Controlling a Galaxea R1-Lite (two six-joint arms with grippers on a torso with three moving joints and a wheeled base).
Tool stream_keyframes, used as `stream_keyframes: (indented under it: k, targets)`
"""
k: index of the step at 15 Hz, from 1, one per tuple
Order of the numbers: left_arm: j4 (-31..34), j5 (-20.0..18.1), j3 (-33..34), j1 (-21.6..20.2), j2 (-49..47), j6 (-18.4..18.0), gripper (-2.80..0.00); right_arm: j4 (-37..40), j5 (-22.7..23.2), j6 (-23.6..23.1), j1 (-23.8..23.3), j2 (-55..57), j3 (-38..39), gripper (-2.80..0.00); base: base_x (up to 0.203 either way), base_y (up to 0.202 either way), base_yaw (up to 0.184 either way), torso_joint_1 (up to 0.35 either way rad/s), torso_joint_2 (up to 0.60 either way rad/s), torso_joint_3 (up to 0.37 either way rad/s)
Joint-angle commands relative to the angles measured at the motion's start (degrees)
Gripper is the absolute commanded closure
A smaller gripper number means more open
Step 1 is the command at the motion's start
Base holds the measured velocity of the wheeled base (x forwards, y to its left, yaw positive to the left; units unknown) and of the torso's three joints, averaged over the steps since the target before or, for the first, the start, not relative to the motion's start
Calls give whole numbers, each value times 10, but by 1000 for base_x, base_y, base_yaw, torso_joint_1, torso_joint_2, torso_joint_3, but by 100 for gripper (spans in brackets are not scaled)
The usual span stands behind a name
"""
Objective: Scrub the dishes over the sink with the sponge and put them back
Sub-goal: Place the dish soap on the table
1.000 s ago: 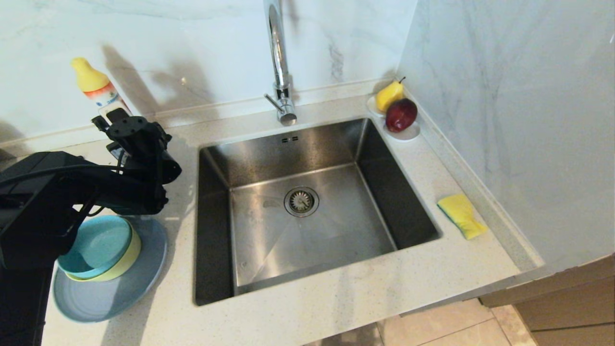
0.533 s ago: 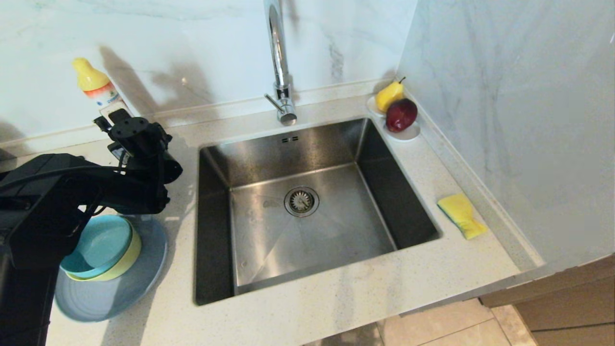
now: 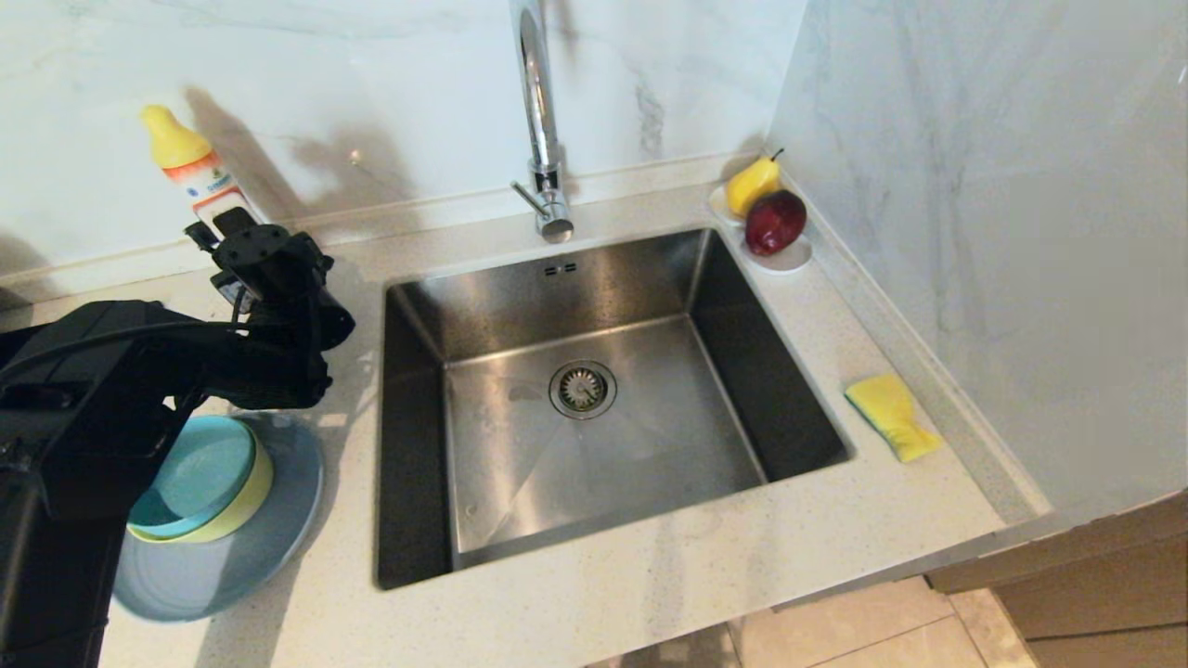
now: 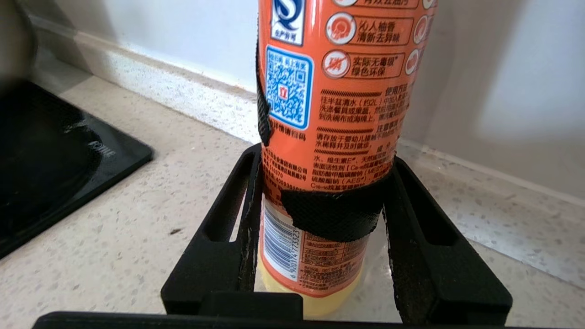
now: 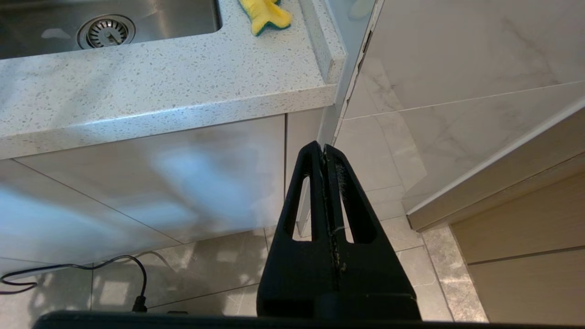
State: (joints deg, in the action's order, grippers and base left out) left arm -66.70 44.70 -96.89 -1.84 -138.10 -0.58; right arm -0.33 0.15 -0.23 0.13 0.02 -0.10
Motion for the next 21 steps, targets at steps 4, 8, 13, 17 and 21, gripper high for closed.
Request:
stream_keyframes:
  k: [4,8,13,17,21]
  targets:
    - [-9,5,-1,0,13,-9,0,0,0,0,0,0,0,0,0,0,0,0,0,0]
    - [-24,7,-4,0,14,-29,0,0,0,0,0,0,0,0,0,0,0,0,0,0]
    - [-24,6,-16,-3,-8,-31,0,0,0,-1,0,0,0,0,0,0,0,0,0,0]
    - [-39,6,-16,-3,-17,-44,0,0,0,0,0,0,0,0,0,0,0,0,0,0]
    - [-45,7,-9,-3,-14,-55,0,0,0,0,0,0,0,0,0,0,0,0,0,0]
